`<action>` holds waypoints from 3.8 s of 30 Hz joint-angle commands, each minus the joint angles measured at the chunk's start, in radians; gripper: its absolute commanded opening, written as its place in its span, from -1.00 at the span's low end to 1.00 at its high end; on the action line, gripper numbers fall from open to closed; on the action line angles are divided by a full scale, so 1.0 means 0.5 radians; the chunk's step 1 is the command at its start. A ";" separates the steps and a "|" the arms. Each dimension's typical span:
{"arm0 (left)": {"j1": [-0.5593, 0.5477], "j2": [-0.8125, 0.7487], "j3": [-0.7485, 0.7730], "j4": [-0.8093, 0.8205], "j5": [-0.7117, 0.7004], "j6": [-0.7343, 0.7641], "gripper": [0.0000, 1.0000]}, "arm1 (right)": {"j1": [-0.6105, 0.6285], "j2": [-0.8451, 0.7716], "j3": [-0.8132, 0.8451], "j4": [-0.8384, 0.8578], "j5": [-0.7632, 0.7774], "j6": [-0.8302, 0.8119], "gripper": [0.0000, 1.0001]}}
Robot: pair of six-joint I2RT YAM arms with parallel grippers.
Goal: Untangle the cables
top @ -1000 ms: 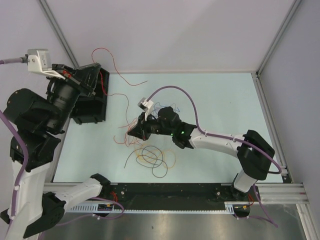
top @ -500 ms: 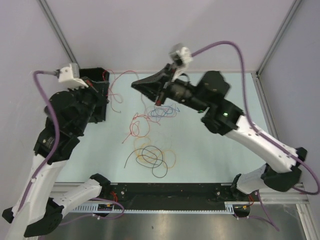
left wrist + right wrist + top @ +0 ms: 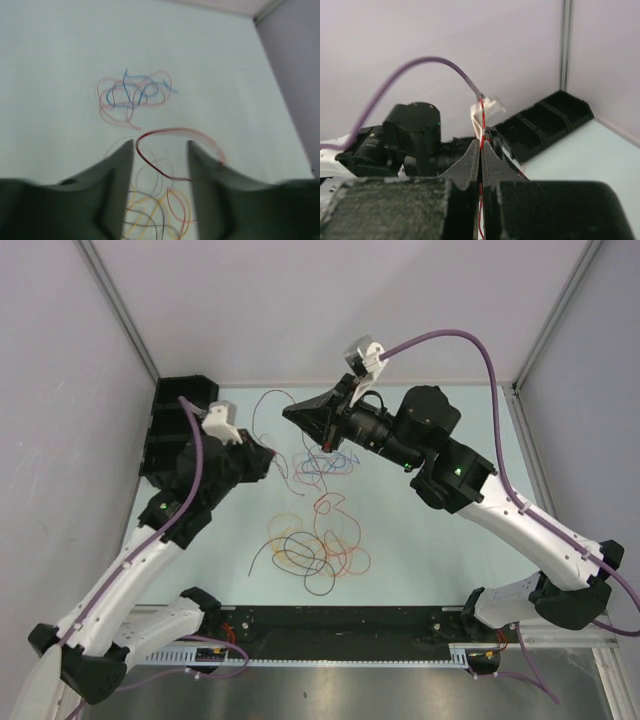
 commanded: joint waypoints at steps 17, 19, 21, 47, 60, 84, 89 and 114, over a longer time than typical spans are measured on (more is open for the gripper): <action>-0.372 -0.248 -0.824 0.577 0.134 -0.065 0.94 | -0.089 0.080 0.094 -0.184 0.336 0.018 -1.00; -0.390 -0.214 -0.812 0.553 0.085 -0.071 0.90 | -0.092 0.083 0.122 -0.211 0.339 0.015 -1.00; -0.409 -0.199 -0.738 0.395 -0.074 -0.090 0.88 | -0.101 0.104 0.155 -0.263 0.364 0.003 -1.00; -0.467 -0.974 -0.558 0.722 -0.109 0.214 1.00 | -0.577 -0.083 -0.372 -0.371 0.057 0.319 -1.00; -0.470 -0.398 -0.244 0.856 0.174 0.661 1.00 | -0.586 -0.153 -0.382 -0.356 -0.372 0.411 -1.00; -0.470 0.164 -0.011 1.057 0.269 0.717 -0.99 | -0.699 -0.181 -0.372 -0.411 -0.756 0.469 -1.00; -0.467 0.001 0.008 0.961 0.404 0.625 -0.99 | -0.706 -0.144 -0.369 -0.442 -0.710 0.417 -1.00; 0.395 1.126 1.575 0.237 -0.354 0.545 -0.99 | -0.748 -0.291 -0.841 -0.656 -0.418 0.525 0.93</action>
